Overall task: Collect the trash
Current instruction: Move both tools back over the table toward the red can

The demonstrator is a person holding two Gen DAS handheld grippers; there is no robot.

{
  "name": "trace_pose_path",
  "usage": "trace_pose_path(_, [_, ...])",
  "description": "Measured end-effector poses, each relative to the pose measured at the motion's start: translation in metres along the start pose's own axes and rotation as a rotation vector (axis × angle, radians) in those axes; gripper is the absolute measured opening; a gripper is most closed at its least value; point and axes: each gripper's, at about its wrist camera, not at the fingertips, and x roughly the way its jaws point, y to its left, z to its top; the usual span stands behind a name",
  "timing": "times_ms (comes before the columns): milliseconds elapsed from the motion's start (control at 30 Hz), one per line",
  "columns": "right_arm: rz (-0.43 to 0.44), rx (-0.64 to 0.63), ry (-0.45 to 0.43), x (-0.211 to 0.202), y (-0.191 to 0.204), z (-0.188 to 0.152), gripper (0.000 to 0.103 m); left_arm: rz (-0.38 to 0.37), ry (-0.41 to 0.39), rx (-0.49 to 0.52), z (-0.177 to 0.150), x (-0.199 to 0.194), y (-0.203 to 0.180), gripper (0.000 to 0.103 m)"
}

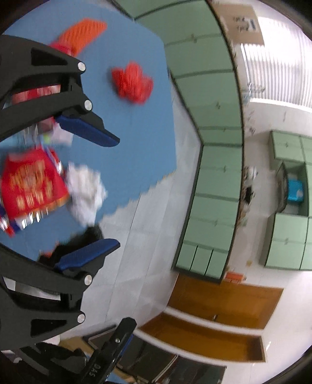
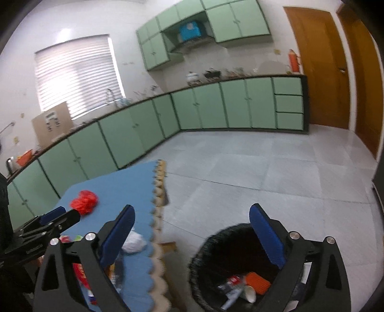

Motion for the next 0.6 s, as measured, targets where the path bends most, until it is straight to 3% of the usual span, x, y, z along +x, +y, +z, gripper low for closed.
trace_pose_path(333, [0.101,-0.088,0.037,0.018,0.07,-0.025,0.094,0.117,0.022,-0.032,-0.028,-0.032,0.055,0.077])
trace_pose_path(600, [0.133,-0.14,0.05,0.015,0.099,-0.039,0.094,0.12,0.051,-0.047,-0.054,-0.042,0.063,0.077])
